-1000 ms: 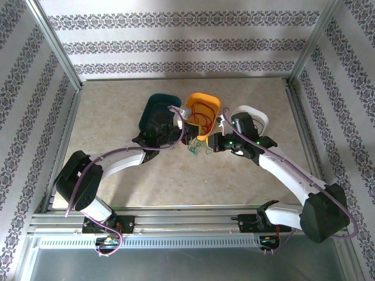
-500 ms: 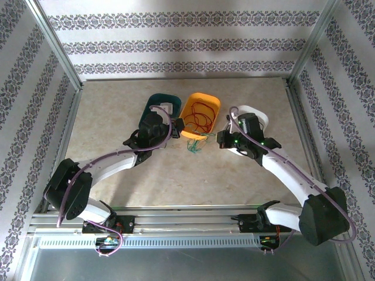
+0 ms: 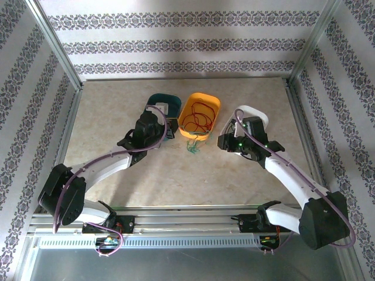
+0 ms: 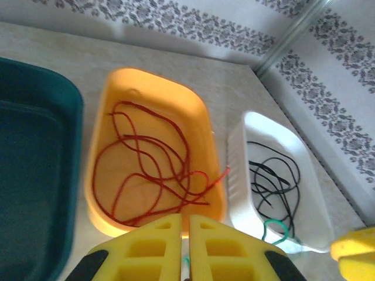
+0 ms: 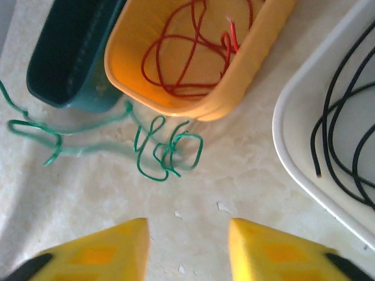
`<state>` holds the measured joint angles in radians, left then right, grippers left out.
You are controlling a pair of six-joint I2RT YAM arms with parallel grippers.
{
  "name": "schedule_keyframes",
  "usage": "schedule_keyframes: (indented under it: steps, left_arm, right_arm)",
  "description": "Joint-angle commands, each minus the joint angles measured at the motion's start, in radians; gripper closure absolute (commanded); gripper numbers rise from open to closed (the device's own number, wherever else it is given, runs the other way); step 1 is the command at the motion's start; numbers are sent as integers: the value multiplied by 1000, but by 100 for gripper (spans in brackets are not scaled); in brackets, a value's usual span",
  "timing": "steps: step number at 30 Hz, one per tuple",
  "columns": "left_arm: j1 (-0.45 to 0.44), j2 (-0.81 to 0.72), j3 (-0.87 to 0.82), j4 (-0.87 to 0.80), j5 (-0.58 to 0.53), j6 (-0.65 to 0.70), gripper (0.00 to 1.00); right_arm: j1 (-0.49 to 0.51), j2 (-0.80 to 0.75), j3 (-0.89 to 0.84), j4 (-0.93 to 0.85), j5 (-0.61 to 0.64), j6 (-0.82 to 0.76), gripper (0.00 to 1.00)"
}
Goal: Untangle the cables
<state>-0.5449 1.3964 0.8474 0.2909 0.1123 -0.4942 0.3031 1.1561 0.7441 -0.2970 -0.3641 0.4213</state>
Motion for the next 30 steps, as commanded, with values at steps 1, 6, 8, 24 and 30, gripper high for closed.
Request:
schedule_keyframes:
  steps: [1,6,8,24,30]
  left_arm:
    - [10,-46,25,-42,46,72,100]
    - [11,-77,33,-85,125,105,100]
    - [11,-88,35,-111,135,108,100]
    - [151,-93,25,-184,-256,-122,100]
    - [191,58,113,-70,-371,-109,100]
  right_arm:
    - [0,-4,-10,-20,-27,2,53]
    - [13,40,21,-1,-41,-13,52]
    - [40,69,44,4,-52,-31,51]
    - [85,62,87,20,80,-12,51]
    - [90,31,83,-4,67,-18,51]
